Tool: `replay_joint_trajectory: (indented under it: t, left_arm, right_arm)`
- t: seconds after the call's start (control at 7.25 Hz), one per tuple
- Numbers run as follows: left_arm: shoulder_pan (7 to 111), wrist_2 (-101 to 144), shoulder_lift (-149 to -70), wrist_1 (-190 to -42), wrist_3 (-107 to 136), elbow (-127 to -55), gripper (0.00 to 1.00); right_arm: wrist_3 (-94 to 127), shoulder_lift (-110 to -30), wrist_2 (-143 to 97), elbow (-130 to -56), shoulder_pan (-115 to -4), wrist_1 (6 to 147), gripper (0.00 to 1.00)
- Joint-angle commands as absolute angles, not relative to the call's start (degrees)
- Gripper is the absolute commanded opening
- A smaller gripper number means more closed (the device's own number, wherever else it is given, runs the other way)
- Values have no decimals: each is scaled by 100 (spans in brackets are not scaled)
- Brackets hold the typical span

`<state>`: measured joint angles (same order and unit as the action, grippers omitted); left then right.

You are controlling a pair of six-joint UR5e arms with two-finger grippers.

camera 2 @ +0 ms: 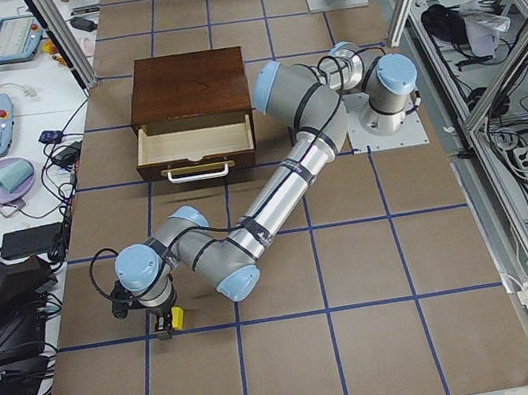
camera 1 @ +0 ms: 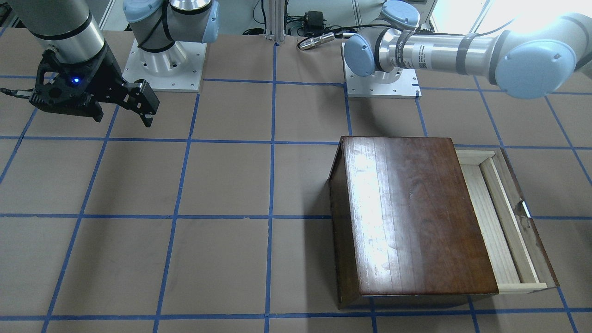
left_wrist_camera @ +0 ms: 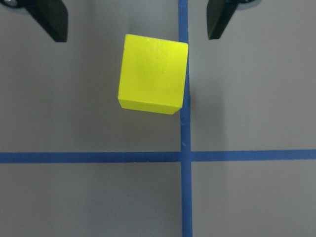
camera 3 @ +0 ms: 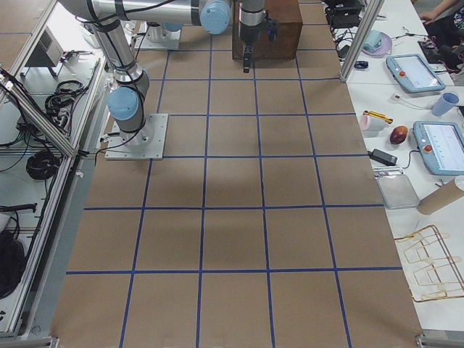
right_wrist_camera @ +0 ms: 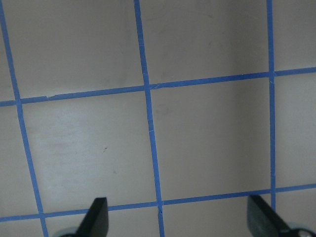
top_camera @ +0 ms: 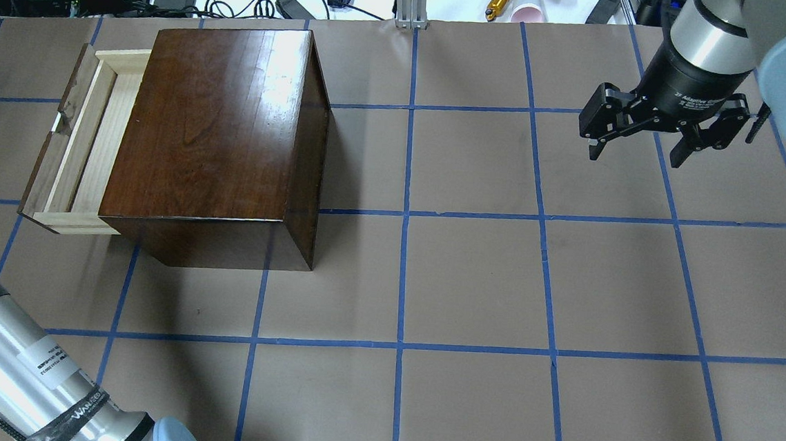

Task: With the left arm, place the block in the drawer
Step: 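Grasp the yellow cube with the left gripper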

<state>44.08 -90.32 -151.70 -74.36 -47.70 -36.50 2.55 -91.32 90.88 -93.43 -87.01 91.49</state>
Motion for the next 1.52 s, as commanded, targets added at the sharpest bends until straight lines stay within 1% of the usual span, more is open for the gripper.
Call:
replay_joint_trajectory:
  t: [0.0, 0.41, 0.55, 0.69, 0.83, 0.97, 1.24, 1.38]
  left_arm:
    - [4403, -9000, -15310, -7190, -4957, -3621, 100]
    - [4403, -8773, -15346, -7128, -5140, -3621, 97]
    - [4403, -8763, -15346, -7128, -5159, -3621, 92]
    - [4403, -8763, -15346, -7128, -5203, -3621, 84]
    - [4403, -8771, -15354, -7119, -5360, -3630, 74]
    - [4403, -8763, -15346, -7119, -5387, -3630, 70]
    - [4403, -8763, -15337, -7119, -5396, -3639, 55]
    - [4403, -8771, -15311, -7119, -5396, -3647, 53]
  right_arm:
    - [255, -9132, 9088, -9343, -8701, 9149, 100]
    - [255, -9132, 9088, -9343, -8701, 9149, 100]
    - [255, -9132, 9088, -9343, -8701, 9149, 100]
    - [255, -9132, 9088, -9343, -8701, 9149, 100]
    - [255, -9132, 9088, -9343, -8701, 9149, 100]
    - [255, -9132, 9088, -9343, -8701, 9149, 100]
    - [255, -9132, 9088, -9343, -8701, 9149, 100]
    - [255, -9132, 9088, -9343, -8701, 9149, 100]
